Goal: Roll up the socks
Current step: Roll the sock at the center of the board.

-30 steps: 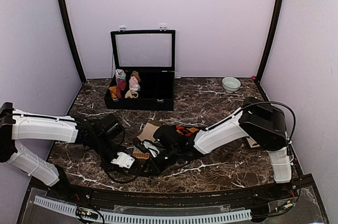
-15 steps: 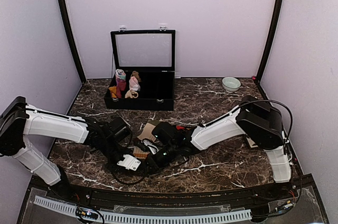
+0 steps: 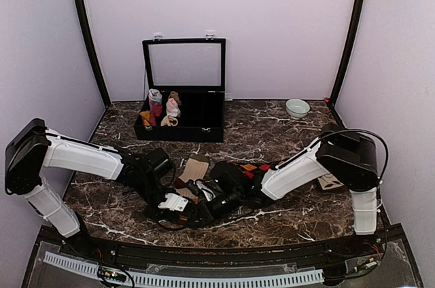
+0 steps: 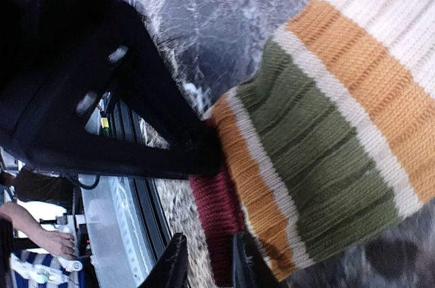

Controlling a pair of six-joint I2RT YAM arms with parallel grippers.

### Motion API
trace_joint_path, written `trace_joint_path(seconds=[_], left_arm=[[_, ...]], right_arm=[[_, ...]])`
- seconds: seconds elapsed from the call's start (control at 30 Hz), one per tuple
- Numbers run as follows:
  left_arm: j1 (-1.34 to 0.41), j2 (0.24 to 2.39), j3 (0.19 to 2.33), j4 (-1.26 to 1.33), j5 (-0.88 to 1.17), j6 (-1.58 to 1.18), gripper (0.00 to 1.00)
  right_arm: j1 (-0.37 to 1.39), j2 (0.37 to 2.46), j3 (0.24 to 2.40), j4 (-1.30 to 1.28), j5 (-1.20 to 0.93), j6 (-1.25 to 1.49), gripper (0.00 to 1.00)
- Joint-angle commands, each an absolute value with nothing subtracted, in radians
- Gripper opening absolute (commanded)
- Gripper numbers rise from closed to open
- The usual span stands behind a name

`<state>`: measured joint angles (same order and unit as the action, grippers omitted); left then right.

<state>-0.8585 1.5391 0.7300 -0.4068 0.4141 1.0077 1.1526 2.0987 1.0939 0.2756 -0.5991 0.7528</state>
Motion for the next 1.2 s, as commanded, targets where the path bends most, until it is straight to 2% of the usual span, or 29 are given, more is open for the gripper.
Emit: trace_joint_path(seconds=[0.0,0.27,0.4,0.53,0.87,1.17], left_arm=[[-0.778,1.676,0.795,-0.555,0.486,0.956,0.00],[-0.739,1.783,0.900,-0.674,0.572,0.985,0.00],[-0.739,1.835,0.932,-0.725,0.596,0.997,0.01],[-0.739,1.866,0.961,-0.775,0.629,1.005,0.01],[-0.737,1.943,1.011,-0.834,0.668,1.005,0.01],[-0.725,1.939,1.013,-0.842,0.660,1.003,0.01]], right_arm=[[1.170,2.085,0.918,0.139,-0.391,0.746,0.30],[1.295,1.834,0.724,0.274,0.009,0.515,0.38],[1.335,1.778,0.712,0.269,0.150,0.412,0.39],[1.429,1.736,0.693,0.403,0.255,0.180,0.39],[1.492,1.867,0.945,0.317,0.218,-0.149,0.37],[1.480,1.941,1.003,0.319,0.187,-0.268,0.35]])
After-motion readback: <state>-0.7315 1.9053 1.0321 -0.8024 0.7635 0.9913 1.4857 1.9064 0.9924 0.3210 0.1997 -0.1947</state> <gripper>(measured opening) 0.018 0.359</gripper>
